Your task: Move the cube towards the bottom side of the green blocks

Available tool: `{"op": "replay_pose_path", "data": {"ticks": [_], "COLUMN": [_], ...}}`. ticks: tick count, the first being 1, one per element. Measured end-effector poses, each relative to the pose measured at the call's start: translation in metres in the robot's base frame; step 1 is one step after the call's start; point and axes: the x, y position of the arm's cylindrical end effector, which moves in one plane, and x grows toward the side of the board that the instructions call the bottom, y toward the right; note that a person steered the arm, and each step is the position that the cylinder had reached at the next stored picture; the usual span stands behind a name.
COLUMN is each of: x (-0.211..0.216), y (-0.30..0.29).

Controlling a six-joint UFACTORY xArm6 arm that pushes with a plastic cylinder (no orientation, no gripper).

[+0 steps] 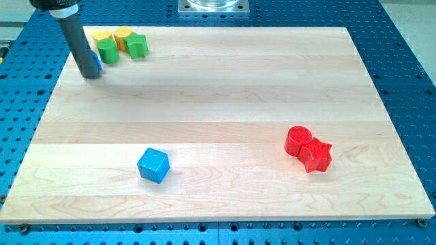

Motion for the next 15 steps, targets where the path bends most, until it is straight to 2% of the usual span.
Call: {"op": "replay_pose_path", "data": {"ticks": [1,2,3,4,5,6,8,9,12,13,15], "x": [-0.010,0.037,0.085,0.116,0.171,0.231,0.228,0.223,0.090,0.061,0.047], "y": [0.000,0.007,0.058,0.143,0.205,0.227,0.090,0.053,0.046,0.050,0.077]}}
